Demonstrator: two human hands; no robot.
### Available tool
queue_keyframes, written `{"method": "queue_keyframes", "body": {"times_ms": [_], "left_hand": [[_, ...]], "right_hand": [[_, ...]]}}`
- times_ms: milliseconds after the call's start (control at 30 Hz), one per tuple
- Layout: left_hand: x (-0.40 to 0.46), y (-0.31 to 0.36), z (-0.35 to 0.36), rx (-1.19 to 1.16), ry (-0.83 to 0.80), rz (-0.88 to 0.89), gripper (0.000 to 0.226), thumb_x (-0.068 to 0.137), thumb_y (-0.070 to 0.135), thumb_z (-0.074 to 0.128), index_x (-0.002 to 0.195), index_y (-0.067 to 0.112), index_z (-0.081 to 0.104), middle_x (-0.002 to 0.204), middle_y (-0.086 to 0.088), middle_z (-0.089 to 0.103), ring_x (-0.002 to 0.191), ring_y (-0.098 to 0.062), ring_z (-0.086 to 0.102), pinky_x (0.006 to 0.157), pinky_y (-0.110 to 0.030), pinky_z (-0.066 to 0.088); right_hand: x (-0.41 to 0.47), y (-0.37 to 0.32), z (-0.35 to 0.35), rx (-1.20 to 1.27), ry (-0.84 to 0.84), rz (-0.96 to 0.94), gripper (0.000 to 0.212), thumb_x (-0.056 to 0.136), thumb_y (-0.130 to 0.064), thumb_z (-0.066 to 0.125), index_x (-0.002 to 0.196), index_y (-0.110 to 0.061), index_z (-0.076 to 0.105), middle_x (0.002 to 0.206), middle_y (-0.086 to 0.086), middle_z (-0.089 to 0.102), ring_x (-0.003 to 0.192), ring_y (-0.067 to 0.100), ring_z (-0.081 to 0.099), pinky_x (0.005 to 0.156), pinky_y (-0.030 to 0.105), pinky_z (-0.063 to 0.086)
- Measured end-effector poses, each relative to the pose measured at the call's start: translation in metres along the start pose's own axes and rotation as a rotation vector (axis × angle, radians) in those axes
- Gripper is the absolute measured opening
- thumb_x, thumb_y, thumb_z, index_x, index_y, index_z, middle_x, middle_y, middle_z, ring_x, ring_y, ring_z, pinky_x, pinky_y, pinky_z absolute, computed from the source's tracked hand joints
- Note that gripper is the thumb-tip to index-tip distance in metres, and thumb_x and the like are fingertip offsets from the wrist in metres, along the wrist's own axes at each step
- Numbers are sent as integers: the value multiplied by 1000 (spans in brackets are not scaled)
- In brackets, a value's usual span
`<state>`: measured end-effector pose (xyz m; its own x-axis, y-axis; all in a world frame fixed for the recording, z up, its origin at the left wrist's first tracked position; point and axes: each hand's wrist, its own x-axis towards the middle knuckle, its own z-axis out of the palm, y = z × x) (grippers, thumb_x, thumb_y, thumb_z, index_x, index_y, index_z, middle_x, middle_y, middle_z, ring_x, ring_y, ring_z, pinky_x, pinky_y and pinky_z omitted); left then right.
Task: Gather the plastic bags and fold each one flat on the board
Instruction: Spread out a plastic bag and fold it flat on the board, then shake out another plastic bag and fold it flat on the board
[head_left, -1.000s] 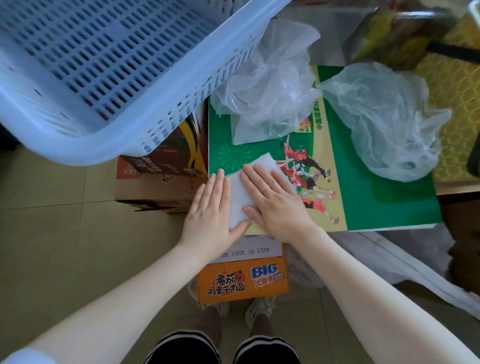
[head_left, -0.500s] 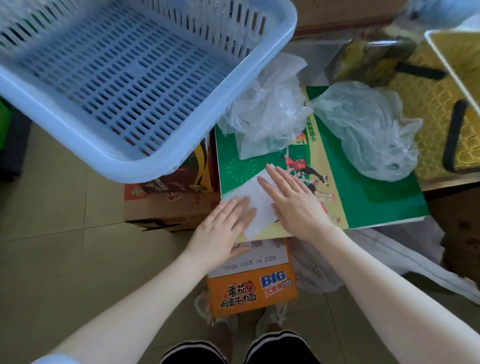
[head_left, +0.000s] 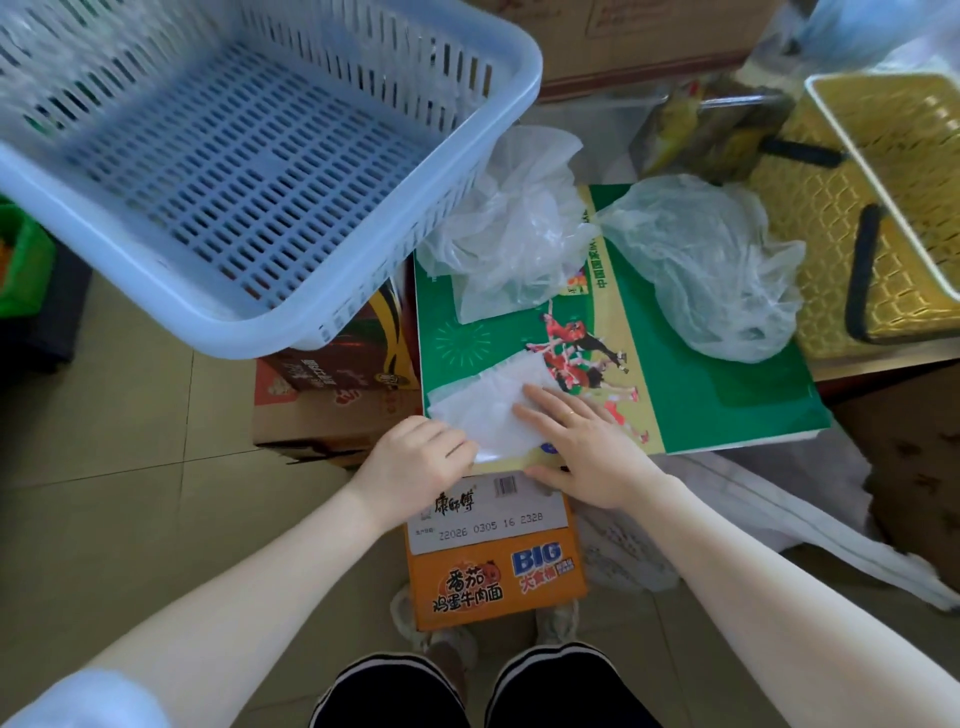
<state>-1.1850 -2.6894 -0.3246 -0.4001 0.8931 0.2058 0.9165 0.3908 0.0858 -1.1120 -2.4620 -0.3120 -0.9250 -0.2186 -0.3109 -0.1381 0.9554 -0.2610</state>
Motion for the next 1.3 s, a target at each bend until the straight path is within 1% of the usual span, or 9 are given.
{"method": "queue_keyframes", "body": {"times_ms": [100,200,333,467,667,800,967,1133,1300], "left_hand": [[20,9,-21,-94,103,-51,11,85,11,52,78,12,60,66,-1,60,58,-19,58,52,-29,46],[55,32,-55,-171,242,-85,14,94,18,42,89,12,53,69,-2,61,57,-17,56,51,-28,44],[114,59,-90,-364,333,-212,20,89,26,47,94,11,58,72,0,62,68,-13,52,57,-21,38],[182,79,-99,-545,336,-366,34,86,39,43,112,19,50,92,8,58,85,-6,52,69,-21,41],[265,116,-61,-385,257,-259,31,87,30,37,92,15,63,82,1,68,63,-19,62,50,-33,52],[298,126,-17,-215,129,-268,36,83,32,38,97,13,65,86,-3,70,71,-22,68,46,-30,51],[331,130,25,-64,-32,-268,56,78,46,63,114,3,59,112,-16,63,100,-33,62,79,-43,53],[347,143,42,-205,-147,-447,67,80,60,52,130,16,45,124,-2,57,112,-20,53,88,-33,45],[344,143,44,-31,-339,-385,33,90,45,48,108,19,53,111,0,58,103,-21,52,74,-31,33]], "right_hand": [[-3,4,-4,89,69,10,58,87,-48,54,138,-21,40,151,0,32,138,22,29,109,39,24],[-16,5,-19,143,317,12,33,86,-41,50,102,-14,62,107,0,66,107,25,57,86,35,42],[-57,26,-58,287,611,134,24,85,-34,52,74,-12,53,61,-13,44,60,21,48,50,22,32],[-105,87,-112,506,759,356,22,88,-20,62,76,-4,52,59,0,49,56,24,43,50,33,31],[-142,207,-191,737,1031,621,12,90,-19,57,85,-8,59,73,0,59,63,7,51,58,26,41],[-121,291,-207,780,846,827,16,85,-14,55,91,-1,62,86,12,63,75,25,58,61,31,47],[-87,334,-188,1041,395,1016,30,87,-9,58,114,4,58,95,12,58,84,25,55,71,30,42],[-75,343,-189,703,3,1067,41,93,-23,55,126,0,48,106,14,56,90,28,57,77,36,44],[-67,331,-183,511,260,808,35,94,-23,48,125,-6,48,105,7,59,95,23,56,74,30,44]]}}
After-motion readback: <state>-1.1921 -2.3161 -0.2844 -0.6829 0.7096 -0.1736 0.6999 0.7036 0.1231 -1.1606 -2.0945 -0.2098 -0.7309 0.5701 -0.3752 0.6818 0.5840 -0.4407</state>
